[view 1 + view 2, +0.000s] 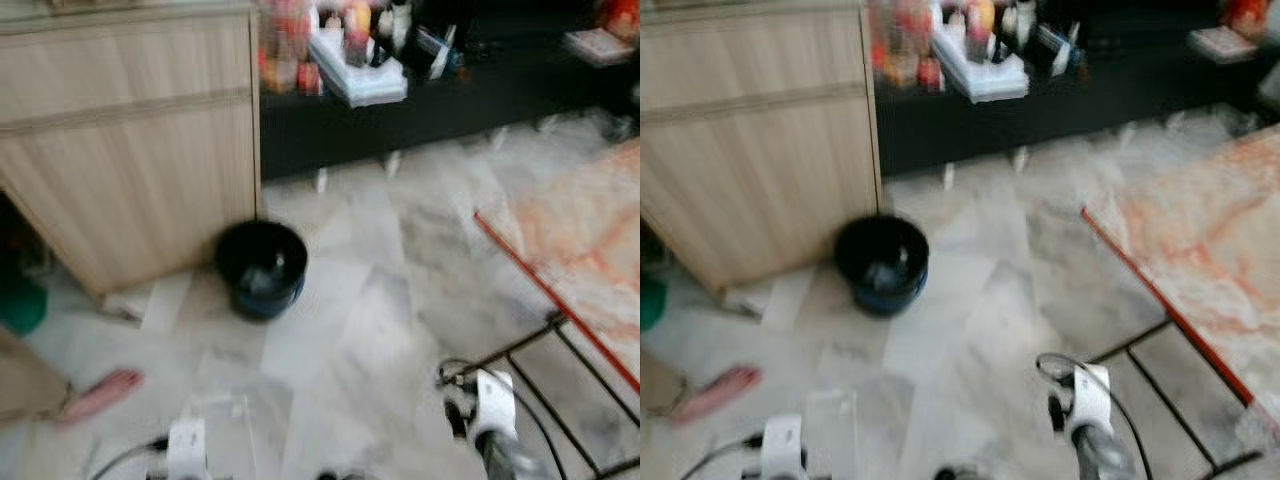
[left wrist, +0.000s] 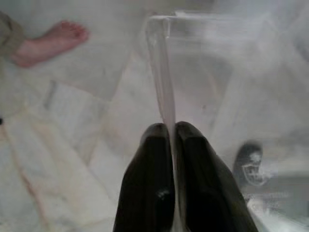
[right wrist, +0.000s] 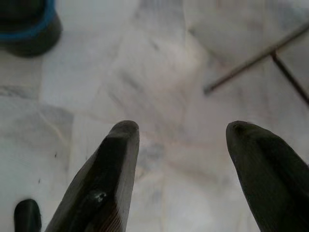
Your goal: Picking trash to rubbish bin
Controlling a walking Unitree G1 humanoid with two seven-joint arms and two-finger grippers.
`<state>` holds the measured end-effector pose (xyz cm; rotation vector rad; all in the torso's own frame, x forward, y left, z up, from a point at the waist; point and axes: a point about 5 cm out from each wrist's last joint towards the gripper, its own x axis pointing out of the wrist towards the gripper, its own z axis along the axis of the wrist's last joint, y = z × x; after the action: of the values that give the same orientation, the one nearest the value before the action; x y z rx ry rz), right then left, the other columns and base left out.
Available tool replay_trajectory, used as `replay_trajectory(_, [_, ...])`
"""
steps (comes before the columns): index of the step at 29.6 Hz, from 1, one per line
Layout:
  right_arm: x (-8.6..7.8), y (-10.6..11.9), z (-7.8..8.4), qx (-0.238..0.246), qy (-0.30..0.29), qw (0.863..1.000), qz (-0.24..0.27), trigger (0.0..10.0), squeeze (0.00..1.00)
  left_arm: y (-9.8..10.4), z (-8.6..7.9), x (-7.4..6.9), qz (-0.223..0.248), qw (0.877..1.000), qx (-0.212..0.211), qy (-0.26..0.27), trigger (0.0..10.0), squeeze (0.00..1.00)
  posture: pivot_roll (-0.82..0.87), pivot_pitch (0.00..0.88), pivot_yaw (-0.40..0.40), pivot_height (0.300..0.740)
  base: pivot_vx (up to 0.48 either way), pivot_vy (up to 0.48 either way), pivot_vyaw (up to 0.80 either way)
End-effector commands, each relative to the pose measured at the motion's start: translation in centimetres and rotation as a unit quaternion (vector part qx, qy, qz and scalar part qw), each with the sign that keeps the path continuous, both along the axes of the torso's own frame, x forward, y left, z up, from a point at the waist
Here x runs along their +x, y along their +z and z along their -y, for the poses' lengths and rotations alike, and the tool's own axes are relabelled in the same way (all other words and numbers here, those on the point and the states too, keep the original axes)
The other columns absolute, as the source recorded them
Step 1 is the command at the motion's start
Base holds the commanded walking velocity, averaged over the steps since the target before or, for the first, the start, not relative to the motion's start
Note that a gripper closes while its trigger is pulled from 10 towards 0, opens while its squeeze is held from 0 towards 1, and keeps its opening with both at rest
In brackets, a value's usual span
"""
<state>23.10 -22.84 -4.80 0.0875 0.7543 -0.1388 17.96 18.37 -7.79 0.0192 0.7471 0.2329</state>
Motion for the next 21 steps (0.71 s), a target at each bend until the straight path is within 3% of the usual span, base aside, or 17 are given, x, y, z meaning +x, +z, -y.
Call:
replay_trajectory(1, [-0.60, -0.44, -0.10, 0.005, -0.004, 1.000, -0.011, 10.0, 0.00, -1.42, 0.24, -2.72, -0.056, 0.998, -0.007, 0.002, 10.0, 0.00, 0.09, 0.186, -0.186, 0.740, 0.375, 0.000, 0.00])
replay_trajectory(21, [-0.55, -0.43, -0.17, 0.006, -0.004, 1.000, -0.011, 10.0, 0.00, -1.31, 0.16, -2.43, -0.053, 0.999, -0.006, 0.001, 10.0, 0.00, 0.10, 0.189, -0.189, 0.740, 0.369, 0.000, 0.00])
